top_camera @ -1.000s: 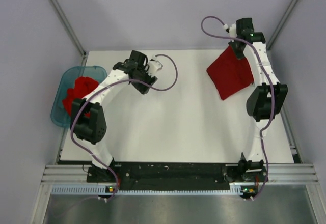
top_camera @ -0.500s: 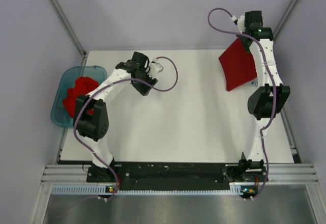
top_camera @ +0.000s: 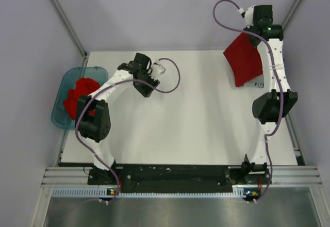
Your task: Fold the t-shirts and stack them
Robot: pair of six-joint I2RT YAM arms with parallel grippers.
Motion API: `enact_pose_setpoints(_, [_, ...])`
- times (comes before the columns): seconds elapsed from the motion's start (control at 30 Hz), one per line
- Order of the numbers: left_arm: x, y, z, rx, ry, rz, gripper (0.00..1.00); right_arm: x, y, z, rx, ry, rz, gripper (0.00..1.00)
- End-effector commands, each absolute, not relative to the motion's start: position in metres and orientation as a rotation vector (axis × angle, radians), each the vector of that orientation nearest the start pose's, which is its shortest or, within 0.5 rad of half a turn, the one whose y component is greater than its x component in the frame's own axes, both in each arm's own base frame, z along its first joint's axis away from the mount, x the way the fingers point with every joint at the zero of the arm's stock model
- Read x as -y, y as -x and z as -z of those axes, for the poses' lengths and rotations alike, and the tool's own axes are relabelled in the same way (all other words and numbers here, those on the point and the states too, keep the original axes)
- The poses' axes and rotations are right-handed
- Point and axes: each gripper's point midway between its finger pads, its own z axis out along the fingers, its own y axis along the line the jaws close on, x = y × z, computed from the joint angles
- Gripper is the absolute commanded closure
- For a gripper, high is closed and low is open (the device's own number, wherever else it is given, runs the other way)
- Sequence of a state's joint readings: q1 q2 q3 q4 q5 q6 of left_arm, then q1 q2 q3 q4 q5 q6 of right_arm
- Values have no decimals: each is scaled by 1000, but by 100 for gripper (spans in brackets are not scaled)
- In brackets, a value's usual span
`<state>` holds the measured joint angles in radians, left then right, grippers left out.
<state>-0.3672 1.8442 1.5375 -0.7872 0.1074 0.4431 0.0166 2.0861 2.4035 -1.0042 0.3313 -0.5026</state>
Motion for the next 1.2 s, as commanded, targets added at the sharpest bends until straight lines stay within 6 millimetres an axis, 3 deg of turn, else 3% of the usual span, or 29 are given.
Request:
enact_pose_setpoints(0.0, [158, -404, -123, -2403, -1051, 134, 41, 75, -511, -379, -2060, 305, 660, 100])
enact_pose_setpoints(0.13, [157, -402, -121, -2410, -1055, 135, 42, 76, -519, -380, -2037, 290, 663, 100])
enact_pose_setpoints(0.17, [157, -402, -120, -2411, -1056, 137, 41, 93, -519, -379, -2040, 256, 681, 100])
enact_pose_setpoints(0.2, [157, -401, -119, -2415, -1058, 141, 42, 98, -523, -374, -2043, 253, 682, 100])
enact_pose_setpoints(0.47, [157, -400, -113, -2431, -1062, 143, 41, 144, -554, -315, -2105, 119, 607, 100])
enact_pose_setpoints(0.67, [155, -399, -108, -2449, -1064, 137, 41, 172, -575, -252, -2178, 61, 578, 100])
enact_pose_setpoints(0.83, [155, -398, -105, -2461, -1068, 141, 41, 205, -580, -229, -2178, -71, 602, 100])
enact_pose_setpoints(0.97, [156, -398, -101, -2474, -1069, 145, 41, 219, -586, -210, -2176, -102, 627, 100])
enact_pose_setpoints(1.03, [155, -397, -99, -2481, -1071, 144, 41, 226, -585, -201, -2190, -110, 653, 78])
enact_pose_setpoints(1.1, [155, -397, -99, -2483, -1071, 140, 41, 237, -579, -203, -2186, -166, 738, 43])
enact_pose_setpoints(1.17, [154, -396, -98, -2487, -1076, 139, 41, 252, -571, -213, -2157, -232, 845, 24])
